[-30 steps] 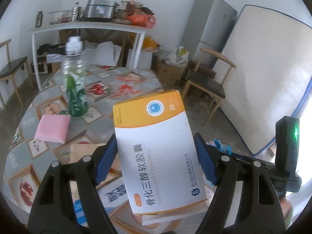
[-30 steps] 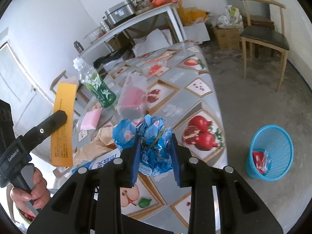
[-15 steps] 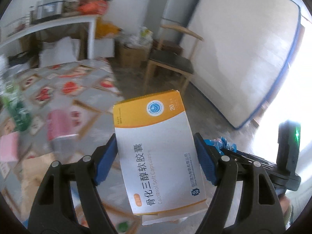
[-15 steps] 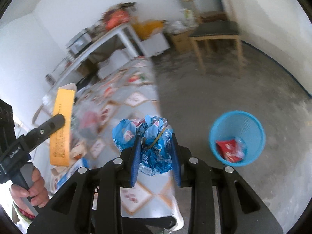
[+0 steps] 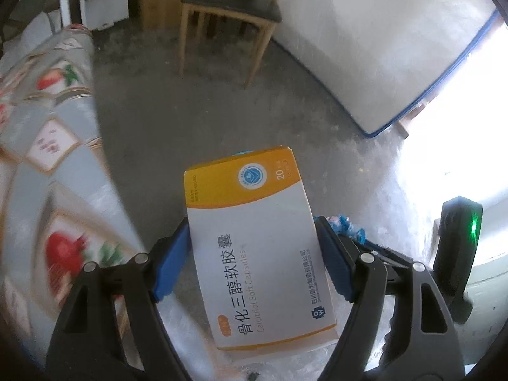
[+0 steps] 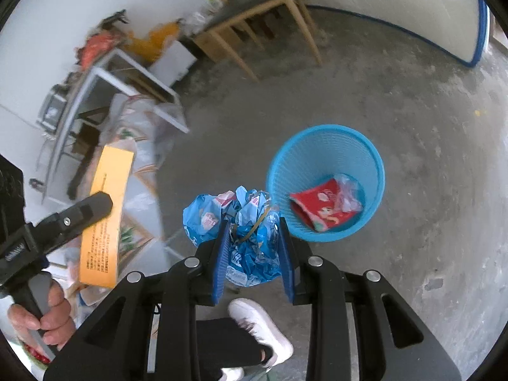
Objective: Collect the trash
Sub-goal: 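Carry the wrappers and the orange-white medicine box to the blue wastebasket, then open both tools over the wastebasket and turn back toward the table, then move the left tool to the brown paper while the right tool reaches the orange peel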
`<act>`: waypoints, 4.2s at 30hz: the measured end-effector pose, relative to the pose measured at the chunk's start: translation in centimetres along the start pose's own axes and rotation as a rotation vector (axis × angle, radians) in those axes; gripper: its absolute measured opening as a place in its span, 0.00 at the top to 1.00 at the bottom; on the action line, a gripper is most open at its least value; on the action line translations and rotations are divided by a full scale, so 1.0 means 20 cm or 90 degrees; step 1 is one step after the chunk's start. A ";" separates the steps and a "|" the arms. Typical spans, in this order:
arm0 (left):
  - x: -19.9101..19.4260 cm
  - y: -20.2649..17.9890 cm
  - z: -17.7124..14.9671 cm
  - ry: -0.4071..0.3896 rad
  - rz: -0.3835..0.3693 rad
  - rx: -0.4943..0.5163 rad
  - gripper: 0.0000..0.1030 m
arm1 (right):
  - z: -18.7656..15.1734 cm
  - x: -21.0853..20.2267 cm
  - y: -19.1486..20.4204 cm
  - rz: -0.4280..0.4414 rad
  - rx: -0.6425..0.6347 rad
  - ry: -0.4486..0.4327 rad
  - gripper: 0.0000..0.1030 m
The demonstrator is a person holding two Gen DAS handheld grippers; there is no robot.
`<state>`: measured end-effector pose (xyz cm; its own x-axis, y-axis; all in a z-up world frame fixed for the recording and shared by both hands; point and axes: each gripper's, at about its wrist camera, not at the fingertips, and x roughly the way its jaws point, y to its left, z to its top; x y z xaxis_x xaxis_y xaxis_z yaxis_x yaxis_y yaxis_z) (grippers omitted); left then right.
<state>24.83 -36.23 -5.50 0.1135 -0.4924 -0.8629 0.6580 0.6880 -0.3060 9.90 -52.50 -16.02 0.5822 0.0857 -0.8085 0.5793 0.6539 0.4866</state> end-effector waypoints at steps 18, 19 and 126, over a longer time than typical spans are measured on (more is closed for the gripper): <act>0.02 0.00 0.08 -0.075 -0.041 -0.013 0.19 | 0.03 0.33 -0.28 -0.126 0.040 -0.016 0.40; -0.01 -0.01 0.07 -0.081 -0.042 -0.009 0.19 | 0.02 0.30 -0.26 -0.123 0.036 -0.020 0.40; -1.26 1.76 -1.16 -0.226 0.053 -0.259 1.00 | -1.10 0.30 2.35 0.188 -0.780 0.311 0.77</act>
<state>27.90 12.69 -3.90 0.4439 -0.5288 -0.7234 0.3032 0.8484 -0.4340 28.04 -4.79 -5.22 0.1857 0.4274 -0.8848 -0.5579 0.7871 0.2631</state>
